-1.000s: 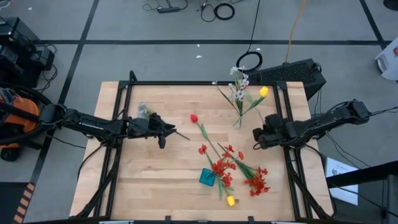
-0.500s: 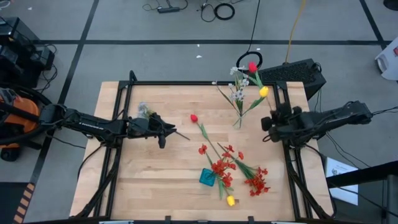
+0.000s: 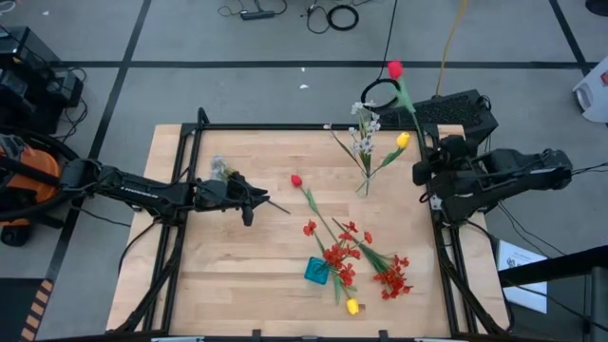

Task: Sort flowers into vase by color
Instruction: Put the right red flower into the blue vase

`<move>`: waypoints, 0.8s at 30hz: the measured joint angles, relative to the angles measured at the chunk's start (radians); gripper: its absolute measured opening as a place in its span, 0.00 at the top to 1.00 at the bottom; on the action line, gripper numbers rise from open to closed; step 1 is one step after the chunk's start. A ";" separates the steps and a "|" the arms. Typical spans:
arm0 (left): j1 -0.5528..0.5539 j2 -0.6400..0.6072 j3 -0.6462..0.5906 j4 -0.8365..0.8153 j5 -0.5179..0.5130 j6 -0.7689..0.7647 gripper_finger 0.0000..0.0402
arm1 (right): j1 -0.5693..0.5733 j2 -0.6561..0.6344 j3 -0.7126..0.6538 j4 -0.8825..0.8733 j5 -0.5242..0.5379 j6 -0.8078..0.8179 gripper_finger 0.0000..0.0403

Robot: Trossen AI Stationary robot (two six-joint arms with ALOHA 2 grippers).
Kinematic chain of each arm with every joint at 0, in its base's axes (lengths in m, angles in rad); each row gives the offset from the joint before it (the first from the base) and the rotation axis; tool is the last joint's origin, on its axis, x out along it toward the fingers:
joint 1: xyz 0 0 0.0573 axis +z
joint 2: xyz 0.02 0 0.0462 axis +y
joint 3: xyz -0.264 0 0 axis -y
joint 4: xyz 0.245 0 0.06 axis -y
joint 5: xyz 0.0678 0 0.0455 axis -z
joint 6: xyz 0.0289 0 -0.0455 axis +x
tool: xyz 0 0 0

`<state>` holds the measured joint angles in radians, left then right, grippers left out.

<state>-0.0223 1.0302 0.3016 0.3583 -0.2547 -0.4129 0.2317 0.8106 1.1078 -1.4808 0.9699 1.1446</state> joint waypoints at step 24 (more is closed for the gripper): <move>0.000 0.000 0.000 0.146 -0.009 0.021 0.74 | 0.172 0.162 -0.029 0.720 -0.109 -0.546 1.00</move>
<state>-0.0223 1.0302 0.3016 0.5042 -0.2633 -0.3919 0.4042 0.9729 1.0785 -0.7603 0.8612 0.5987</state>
